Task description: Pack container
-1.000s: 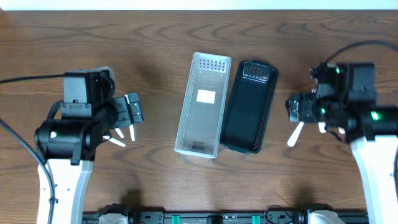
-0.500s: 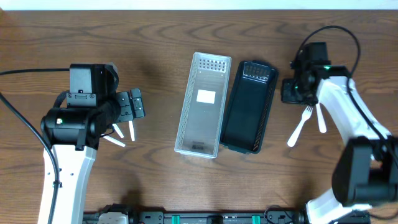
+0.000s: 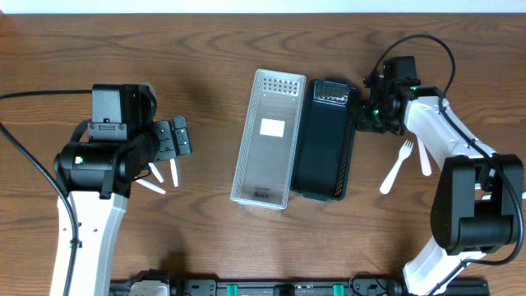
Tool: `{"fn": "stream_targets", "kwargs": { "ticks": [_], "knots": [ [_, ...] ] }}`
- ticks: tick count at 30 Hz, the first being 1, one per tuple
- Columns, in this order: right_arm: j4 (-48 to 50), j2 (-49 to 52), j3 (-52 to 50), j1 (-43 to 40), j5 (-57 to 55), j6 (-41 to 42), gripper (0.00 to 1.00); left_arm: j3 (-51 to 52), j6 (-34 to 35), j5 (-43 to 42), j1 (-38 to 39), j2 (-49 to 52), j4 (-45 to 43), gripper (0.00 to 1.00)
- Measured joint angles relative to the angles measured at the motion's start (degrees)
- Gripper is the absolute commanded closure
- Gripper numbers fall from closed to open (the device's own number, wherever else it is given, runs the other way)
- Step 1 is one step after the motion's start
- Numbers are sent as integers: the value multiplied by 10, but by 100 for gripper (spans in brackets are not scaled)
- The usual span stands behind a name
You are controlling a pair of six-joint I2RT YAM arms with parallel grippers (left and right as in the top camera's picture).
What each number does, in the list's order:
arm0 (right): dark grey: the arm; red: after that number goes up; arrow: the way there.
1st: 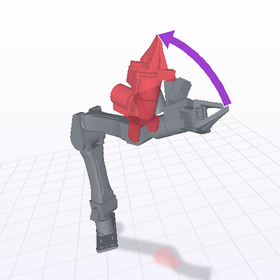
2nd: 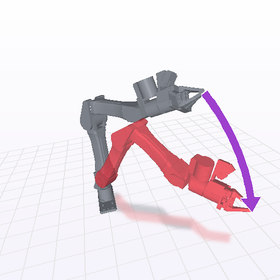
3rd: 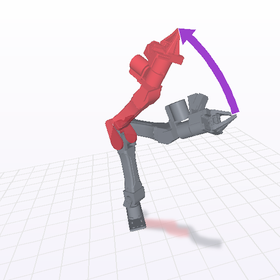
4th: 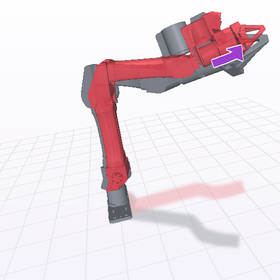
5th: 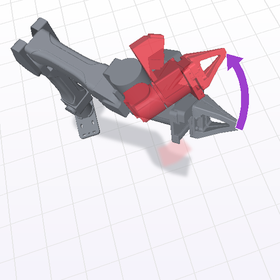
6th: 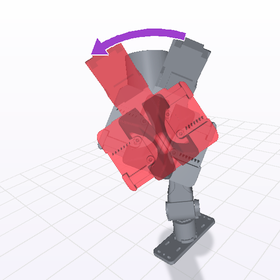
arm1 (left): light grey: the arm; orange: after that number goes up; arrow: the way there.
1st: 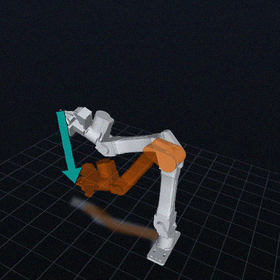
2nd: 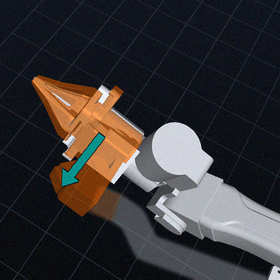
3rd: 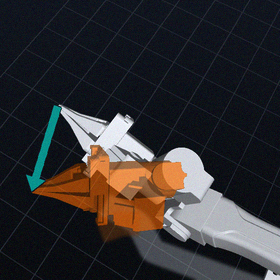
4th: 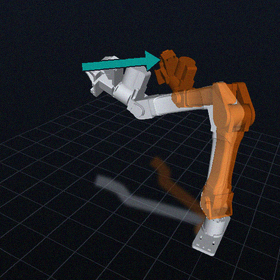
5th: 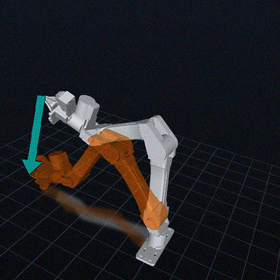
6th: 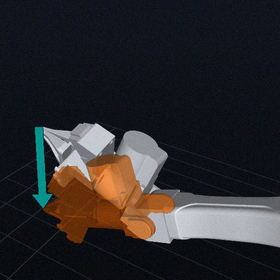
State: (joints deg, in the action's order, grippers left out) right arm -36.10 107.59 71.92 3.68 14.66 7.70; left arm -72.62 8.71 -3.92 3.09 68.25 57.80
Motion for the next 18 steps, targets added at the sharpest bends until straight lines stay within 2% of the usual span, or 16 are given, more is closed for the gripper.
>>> {"fn": "stream_targets", "kwargs": {
  "ticks": [18],
  "knots": [
    [7, 0, 0, 2, 101, -42, 84, 0, 0, 0, 0, 0, 0, 2]
  ]
}}
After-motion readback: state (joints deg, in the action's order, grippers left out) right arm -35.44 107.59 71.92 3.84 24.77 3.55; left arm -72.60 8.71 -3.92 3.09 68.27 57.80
